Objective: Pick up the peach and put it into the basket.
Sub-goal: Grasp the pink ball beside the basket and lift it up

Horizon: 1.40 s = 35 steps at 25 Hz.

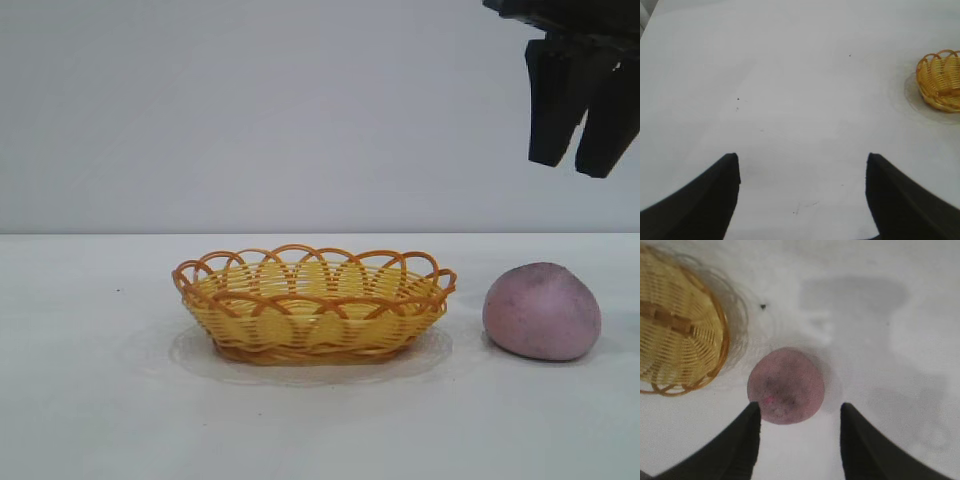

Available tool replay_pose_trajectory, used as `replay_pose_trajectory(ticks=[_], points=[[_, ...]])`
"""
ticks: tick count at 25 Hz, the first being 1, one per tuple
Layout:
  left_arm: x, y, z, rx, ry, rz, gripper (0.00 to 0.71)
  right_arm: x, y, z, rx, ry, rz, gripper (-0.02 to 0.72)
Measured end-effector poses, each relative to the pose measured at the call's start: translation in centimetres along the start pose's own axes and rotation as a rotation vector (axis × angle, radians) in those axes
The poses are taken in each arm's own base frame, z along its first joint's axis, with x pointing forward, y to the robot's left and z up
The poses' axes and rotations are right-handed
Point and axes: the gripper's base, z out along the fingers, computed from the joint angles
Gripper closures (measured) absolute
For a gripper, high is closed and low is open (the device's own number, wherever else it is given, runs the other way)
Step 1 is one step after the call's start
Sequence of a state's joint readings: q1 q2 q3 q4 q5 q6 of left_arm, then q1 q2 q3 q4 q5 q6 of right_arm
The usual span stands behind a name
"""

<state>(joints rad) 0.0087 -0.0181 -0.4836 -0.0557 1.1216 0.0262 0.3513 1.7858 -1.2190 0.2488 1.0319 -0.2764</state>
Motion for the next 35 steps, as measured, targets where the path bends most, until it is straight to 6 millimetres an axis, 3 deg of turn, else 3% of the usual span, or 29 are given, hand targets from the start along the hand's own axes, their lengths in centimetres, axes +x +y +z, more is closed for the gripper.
replay_pose_trajectory(ticks=[8, 16, 21, 23, 24, 25, 28, 35], points=[[0.0, 0.0, 0.0, 0.0, 0.0, 0.0, 0.239, -0.5, 0.6, 2.6, 0.065, 0.053, -0.007, 0.346], [0.0, 0.0, 0.0, 0.0, 0.0, 0.0, 0.239, -1.0, 0.0, 5.5, 0.066, 0.093, 0.006, 0.346], [0.0, 0.0, 0.0, 0.0, 0.0, 0.0, 0.239, -1.1, -0.3, 6.6, 0.064, 0.116, 0.008, 0.573], [0.0, 0.0, 0.0, 0.0, 0.0, 0.0, 0.239, -1.2, -0.3, 6.4, 0.067, 0.113, 0.002, 0.652], [0.0, 0.0, 0.0, 0.0, 0.0, 0.0, 0.239, -1.2, -0.3, 6.4, 0.073, 0.112, -0.003, 0.644], [0.0, 0.0, 0.0, 0.0, 0.0, 0.0, 0.239, -1.2, -0.4, 6.3, 0.08, 0.112, -0.01, 0.703], [0.0, 0.0, 0.0, 0.0, 0.0, 0.0, 0.239, -1.2, -0.3, 4.9, 0.102, 0.076, -0.03, 0.703], [0.0, 0.0, 0.0, 0.0, 0.0, 0.0, 0.239, -0.7, 1.2, -0.7, 0.097, -0.085, -0.041, 0.703]])
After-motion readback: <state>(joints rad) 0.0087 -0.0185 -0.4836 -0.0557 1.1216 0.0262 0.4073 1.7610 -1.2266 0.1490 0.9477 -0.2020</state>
